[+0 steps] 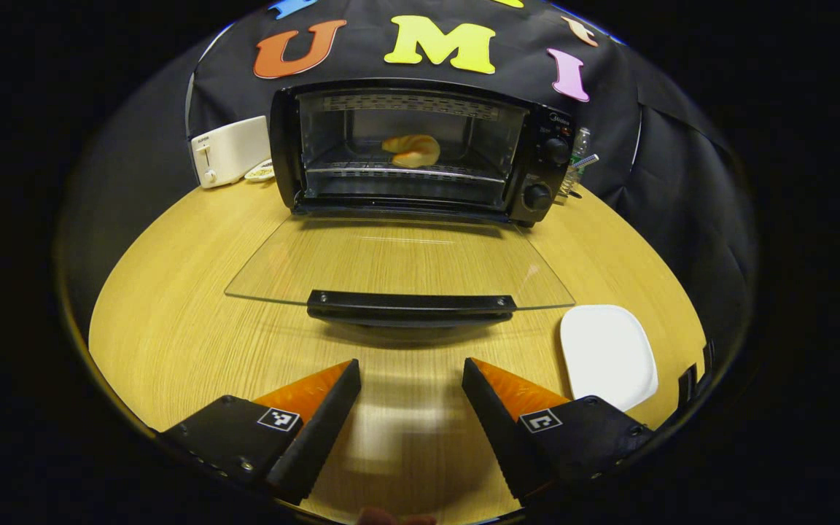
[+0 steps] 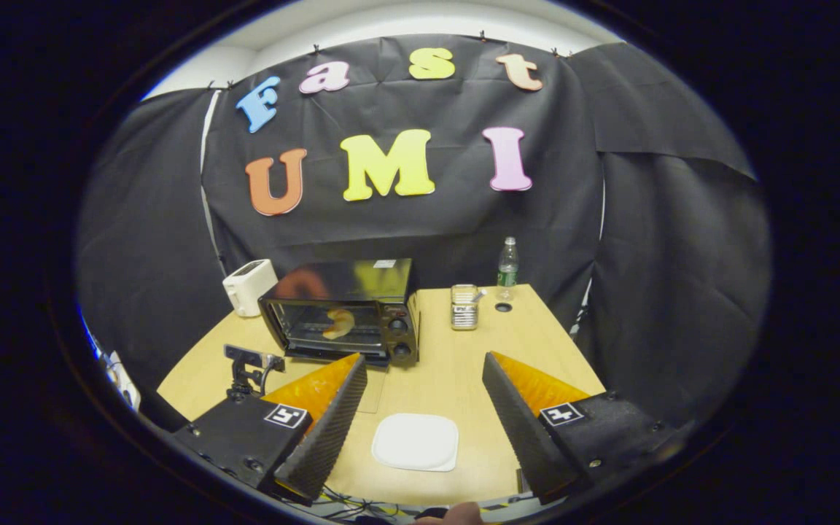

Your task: Open the electric oven with the left hand, put the food in, and close the electric oven.

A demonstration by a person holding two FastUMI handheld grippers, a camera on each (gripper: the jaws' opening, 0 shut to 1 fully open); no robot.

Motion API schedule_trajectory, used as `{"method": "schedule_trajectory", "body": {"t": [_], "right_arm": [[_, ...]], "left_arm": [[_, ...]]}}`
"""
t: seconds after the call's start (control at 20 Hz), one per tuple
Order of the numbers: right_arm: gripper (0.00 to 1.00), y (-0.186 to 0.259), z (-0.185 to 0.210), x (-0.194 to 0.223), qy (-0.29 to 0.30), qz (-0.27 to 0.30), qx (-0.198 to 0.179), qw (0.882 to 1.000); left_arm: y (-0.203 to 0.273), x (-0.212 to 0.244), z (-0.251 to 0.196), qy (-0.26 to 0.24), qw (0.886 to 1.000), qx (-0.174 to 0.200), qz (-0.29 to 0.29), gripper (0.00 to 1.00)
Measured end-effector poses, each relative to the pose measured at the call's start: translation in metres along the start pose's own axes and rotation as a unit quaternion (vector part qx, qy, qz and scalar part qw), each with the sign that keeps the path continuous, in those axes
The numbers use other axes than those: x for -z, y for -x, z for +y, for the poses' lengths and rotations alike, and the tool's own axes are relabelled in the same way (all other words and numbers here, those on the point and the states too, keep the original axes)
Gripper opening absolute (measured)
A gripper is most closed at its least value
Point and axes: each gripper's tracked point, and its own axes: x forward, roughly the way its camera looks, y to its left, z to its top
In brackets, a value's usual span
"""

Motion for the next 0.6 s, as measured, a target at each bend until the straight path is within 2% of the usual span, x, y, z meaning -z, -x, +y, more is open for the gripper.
{"method": "schedule_trajectory", "body": {"t": [0.3, 0.35, 0.6], "right_arm": [[0.97, 0.001, -0.008, -0.008, -0.010, -0.009, 0.017, 1.000], [1.00, 0.000, -0.008, -0.009, -0.015, -0.009, 0.018, 1.000], [0.97, 0.008, 0.000, -0.018, -0.022, -0.022, 0.015, 0.999]], "left_arm": [[0.002, -0.026, 0.001, -0.024, 0.999, -0.008, -0.031, 0.93], [0.006, -0.030, 0.000, -0.022, 0.999, -0.009, -0.038, 0.93], [0.029, -0.074, 0.002, -0.015, 0.997, -0.010, -0.081, 0.95]]}}
